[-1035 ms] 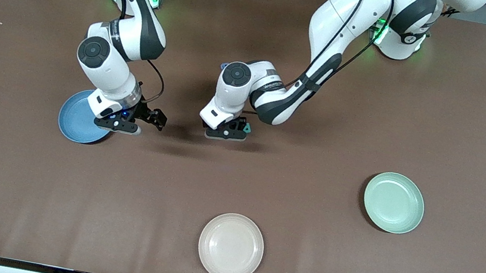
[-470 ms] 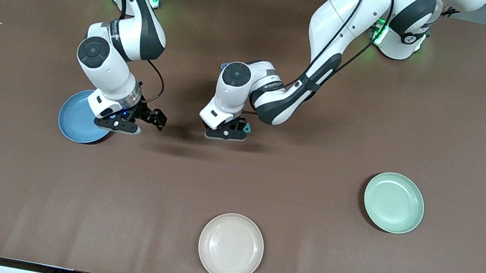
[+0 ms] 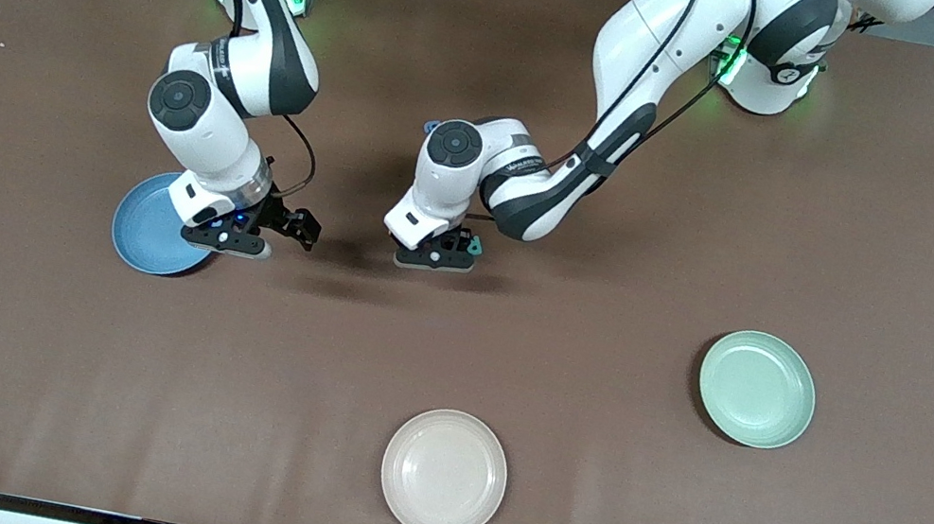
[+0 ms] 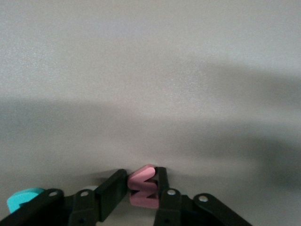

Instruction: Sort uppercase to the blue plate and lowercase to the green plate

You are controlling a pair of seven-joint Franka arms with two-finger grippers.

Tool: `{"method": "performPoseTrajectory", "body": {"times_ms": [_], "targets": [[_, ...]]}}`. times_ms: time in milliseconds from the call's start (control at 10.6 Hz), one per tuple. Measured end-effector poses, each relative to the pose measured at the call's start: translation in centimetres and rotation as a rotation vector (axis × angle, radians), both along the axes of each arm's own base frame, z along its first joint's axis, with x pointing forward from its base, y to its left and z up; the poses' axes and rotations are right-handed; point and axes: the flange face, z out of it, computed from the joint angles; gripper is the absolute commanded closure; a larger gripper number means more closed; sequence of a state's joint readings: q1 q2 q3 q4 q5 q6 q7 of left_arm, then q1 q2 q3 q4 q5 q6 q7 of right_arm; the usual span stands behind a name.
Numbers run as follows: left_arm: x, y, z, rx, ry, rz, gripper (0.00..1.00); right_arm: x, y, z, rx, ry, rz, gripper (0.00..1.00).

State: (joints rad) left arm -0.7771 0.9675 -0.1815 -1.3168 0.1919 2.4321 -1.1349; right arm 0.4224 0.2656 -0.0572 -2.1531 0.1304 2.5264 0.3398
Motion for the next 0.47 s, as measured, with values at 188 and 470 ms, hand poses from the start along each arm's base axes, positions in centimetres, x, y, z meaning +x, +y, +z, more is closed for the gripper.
{"method": "performPoseTrajectory", "body": {"times_ms": [188, 470], "targets": [[-0.07, -0.10, 0.02, 0.004, -0.006, -0.003, 0.90, -0.01, -0.01, -0.01, 0.000, 0.000, 0.000, 0.00], [-0.08, -0.13, 0.04, 0.006, -0.007, -0.004, 1.00, -0.06, -0.02, -0.08, -0.001, 0.002, 0.000, 0.00]]}}
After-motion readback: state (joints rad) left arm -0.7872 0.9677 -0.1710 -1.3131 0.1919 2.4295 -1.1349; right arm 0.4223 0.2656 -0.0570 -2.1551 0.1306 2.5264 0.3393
